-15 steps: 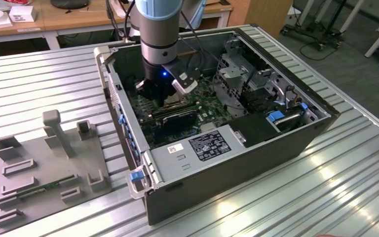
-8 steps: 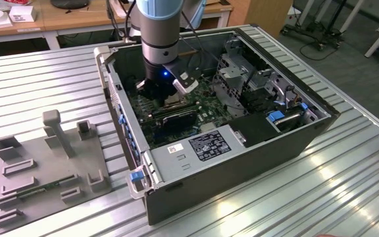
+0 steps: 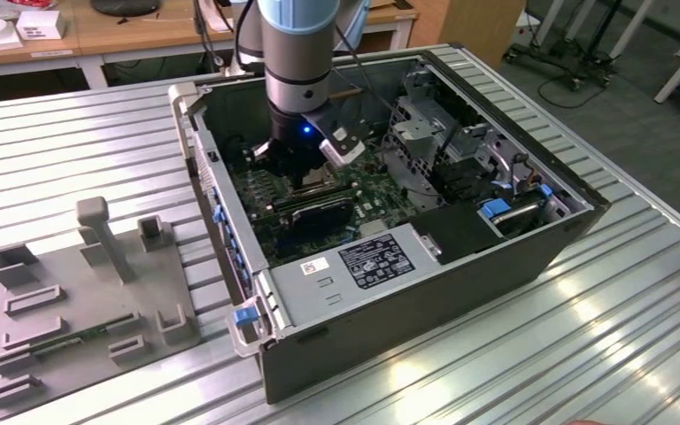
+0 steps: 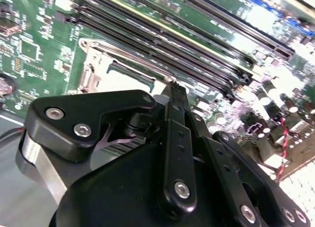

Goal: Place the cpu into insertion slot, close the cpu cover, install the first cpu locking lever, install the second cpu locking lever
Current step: 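Install the second cpu locking lever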

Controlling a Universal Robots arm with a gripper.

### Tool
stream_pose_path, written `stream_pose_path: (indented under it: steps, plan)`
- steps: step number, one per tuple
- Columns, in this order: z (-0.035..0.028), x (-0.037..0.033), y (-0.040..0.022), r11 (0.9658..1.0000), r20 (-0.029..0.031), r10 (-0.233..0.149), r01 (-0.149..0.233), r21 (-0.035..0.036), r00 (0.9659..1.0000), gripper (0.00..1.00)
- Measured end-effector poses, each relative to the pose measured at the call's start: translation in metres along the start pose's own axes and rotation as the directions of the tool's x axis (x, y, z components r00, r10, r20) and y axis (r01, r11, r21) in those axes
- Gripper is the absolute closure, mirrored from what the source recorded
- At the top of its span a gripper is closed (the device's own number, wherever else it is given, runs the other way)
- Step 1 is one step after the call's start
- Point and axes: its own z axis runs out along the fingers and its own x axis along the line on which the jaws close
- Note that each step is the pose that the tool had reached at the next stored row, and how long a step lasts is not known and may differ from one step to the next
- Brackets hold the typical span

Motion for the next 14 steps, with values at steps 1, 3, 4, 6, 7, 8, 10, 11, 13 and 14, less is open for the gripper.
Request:
stream_pose_path:
  steps: [1,3,4,6,7,8,10,11,13,14]
  plan:
    - [0.0001,-0.0017,0.0001,1.0,-0.0002,0.0,0.0,0.0,1.0,0.9]
    - [0.0002,-0.0029,0.0002,1.0,-0.0003,0.0,0.0,0.0,1.0,0.9]
    - [0.0003,-0.0029,0.0007,1.0,-0.0003,0.0,0.0,0.0002,1.0,0.9]
    - [0.0005,-0.0029,0.0027,1.0,-0.0002,0.0,0.0,0.001,1.0,0.9]
    - [0.0007,-0.0029,0.0039,1.0,-0.0002,0.0,0.0,0.0012,1.0,0.9]
    - [0.0008,-0.0028,0.0051,1.0,-0.0002,0.0,0.0,0.0013,1.0,0.9]
    - [0.0012,-0.0025,0.0079,1.0,-0.0002,0.0,0.0,0.0015,1.0,0.9]
    - [0.0014,-0.0024,0.0097,1.0,-0.0002,0.0,0.0,0.0017,1.0,0.9]
    - [0.0019,-0.0021,0.0133,1.0,0.0,0.0,0.0,0.0022,1.0,0.9]
    - [0.002,-0.002,0.0142,1.0,-0.0001,0.0,0.0,0.0024,1.0,0.9]
